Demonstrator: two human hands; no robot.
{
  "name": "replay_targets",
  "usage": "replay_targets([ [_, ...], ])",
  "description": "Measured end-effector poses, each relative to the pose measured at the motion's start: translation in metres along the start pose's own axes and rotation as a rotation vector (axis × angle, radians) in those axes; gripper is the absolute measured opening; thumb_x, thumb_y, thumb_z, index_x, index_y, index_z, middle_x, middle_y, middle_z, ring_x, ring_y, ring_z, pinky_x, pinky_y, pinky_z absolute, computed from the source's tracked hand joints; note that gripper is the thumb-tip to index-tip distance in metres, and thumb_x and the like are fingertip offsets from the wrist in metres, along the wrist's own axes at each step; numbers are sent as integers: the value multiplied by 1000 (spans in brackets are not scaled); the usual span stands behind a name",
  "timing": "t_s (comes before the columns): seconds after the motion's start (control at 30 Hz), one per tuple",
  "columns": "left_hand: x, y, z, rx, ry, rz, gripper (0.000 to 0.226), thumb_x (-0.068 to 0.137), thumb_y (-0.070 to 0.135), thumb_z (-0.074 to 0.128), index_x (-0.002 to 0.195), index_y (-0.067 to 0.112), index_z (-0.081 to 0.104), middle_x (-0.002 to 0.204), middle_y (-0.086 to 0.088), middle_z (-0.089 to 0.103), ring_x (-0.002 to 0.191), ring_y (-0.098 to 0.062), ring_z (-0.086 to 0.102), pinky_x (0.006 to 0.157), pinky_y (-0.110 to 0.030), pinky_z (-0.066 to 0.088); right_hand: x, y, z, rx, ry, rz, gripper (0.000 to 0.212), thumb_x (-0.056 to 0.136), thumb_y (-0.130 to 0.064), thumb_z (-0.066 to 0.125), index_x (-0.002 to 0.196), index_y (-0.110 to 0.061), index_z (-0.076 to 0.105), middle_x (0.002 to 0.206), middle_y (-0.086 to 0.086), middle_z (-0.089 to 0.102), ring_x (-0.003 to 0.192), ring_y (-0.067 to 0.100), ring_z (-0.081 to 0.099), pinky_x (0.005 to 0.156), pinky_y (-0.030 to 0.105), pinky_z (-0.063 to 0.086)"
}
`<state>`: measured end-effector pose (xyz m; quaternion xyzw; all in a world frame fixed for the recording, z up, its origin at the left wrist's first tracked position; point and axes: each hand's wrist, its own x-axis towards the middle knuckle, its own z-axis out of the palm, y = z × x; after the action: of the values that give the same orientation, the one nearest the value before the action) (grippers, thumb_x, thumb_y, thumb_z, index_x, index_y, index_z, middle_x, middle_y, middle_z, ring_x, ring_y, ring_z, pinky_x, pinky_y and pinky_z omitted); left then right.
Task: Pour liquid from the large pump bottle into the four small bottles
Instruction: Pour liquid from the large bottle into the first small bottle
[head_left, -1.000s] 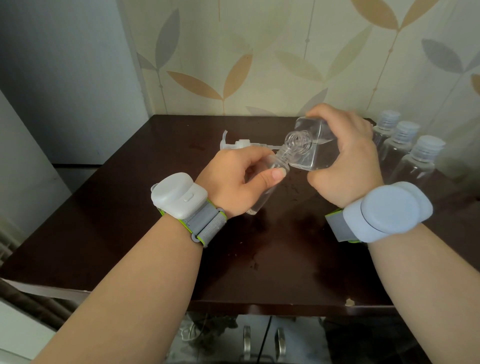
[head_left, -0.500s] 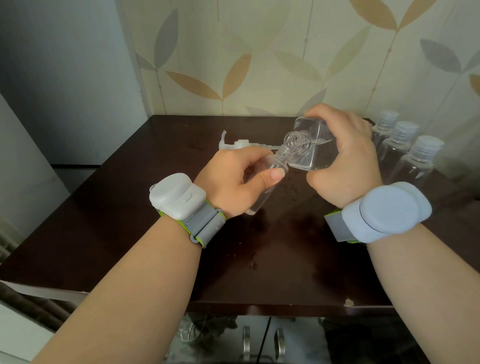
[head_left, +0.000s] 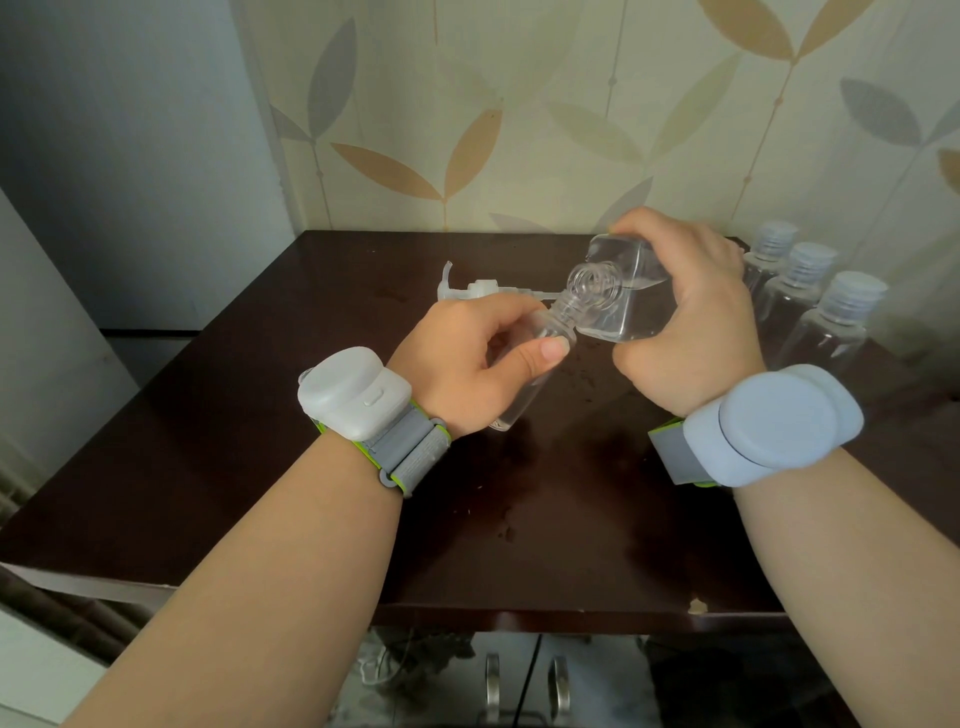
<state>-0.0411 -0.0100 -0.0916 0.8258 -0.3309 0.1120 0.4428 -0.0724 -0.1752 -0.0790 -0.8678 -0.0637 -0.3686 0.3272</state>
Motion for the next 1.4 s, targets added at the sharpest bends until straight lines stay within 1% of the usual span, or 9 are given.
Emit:
replay_targets([
  [0.2,-1,1,0,7,2,-12,30,78,38,51,85,12,64,71,-13,62,57,-9,47,61,-31,42,-1,-1,0,9,-3,-11,56,58,4,56,109,-17,57,95,-3,40,96,17,30,97,60,28],
  [0.33,0,1,-1,17,-6,-3,28,78,38,51,83,13,63,67,-6,58,56,-5,44,60,-28,41,-1,-1,0,17,-2,-11,54,58,2,55,109,-17,57,96,-3,39,95,16,29,96,59,29],
  [0.47,0,1,-1,22,2,6,32,78,37,51,86,9,65,70,-13,61,57,-13,47,61,-30,41,0,-1,-1,5,1,-4,58,57,8,56,109,-17,56,97,-3,39,96,17,30,98,61,27],
  [0.63,0,0,-1,6,-24,13,16,79,38,50,74,24,57,64,1,53,54,-4,41,58,-26,39,0,0,0,-16,2,-8,60,56,9,56,109,-17,56,96,-3,39,96,16,29,97,61,27],
  [0.7,0,0,0,3,-17,7,19,79,38,51,76,21,59,64,0,54,54,-4,41,58,-26,39,0,0,-1,-15,1,-2,59,56,9,56,110,-17,56,96,-4,38,96,15,28,97,61,27],
  [0.9,0,1,1,-7,-15,-5,30,79,37,52,87,11,65,68,-10,59,55,-6,43,58,-27,40,1,-3,-2,-12,0,-12,57,53,-11,46,109,-17,56,96,-4,39,95,16,29,97,60,28],
  [1.03,0,2,0,-8,-10,-5,31,79,37,51,87,11,65,73,-14,64,62,-24,53,62,-33,44,0,-3,-1,-13,-2,-11,56,54,-10,48,109,-17,56,96,-3,39,94,16,29,96,59,29],
  [1.13,-1,2,0,-2,-17,1,27,79,37,51,83,13,64,75,-16,64,66,-27,55,64,-36,45,1,-2,-2,-16,-7,-7,54,56,-4,52,108,-17,57,96,-3,40,95,17,29,96,60,28],
  [1.4,0,3,-1,-2,-33,7,9,79,36,51,71,32,53,67,-10,56,56,-6,41,58,-26,38,1,-3,-1,-24,3,-13,56,53,-12,46,107,-17,57,94,-3,40,93,17,31,96,58,29],
])
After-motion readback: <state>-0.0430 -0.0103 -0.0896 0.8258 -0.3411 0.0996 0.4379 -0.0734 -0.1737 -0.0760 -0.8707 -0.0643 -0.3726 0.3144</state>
